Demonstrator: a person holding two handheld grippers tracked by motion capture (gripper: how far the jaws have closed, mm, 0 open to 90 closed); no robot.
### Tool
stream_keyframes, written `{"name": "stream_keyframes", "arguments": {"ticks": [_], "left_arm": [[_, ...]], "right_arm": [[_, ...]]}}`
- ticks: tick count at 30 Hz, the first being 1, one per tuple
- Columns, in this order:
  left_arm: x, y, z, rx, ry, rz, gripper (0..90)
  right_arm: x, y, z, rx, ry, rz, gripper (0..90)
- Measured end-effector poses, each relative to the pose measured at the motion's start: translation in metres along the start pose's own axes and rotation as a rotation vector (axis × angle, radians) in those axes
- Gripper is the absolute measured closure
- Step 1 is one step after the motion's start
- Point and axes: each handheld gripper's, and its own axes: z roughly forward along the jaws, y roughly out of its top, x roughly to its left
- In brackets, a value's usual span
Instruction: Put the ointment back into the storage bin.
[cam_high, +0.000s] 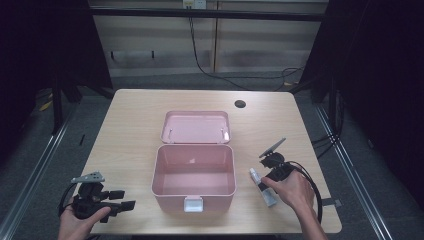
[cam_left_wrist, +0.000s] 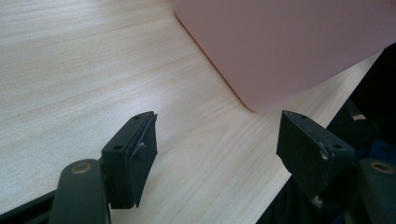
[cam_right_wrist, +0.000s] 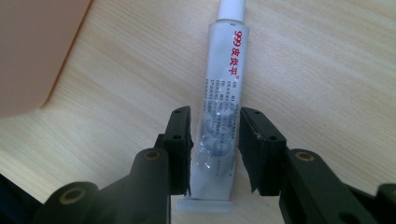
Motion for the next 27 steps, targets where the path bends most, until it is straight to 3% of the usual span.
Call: {"name": "stream_keyframes", "arguments": {"ticks": [20,26,27], "left_arm": [[0.000,0.000,0.000,0.002,0.002,-0.007,29.0],[0.000,0.000,0.000,0.004,0.005,-0.007,29.3],[0.000,0.000,0.000,0.003,0.002,-0.001,29.4]], "right_arm": [[0.004,0.008,0.017,0.058,-0.025,-0.041,68.9],[0.012,0.017,0.019,0.129,-0.079,-0.046,68.6],[0.019,0.021,0.021,0.159,-0.122,-0.056,68.1]]}}
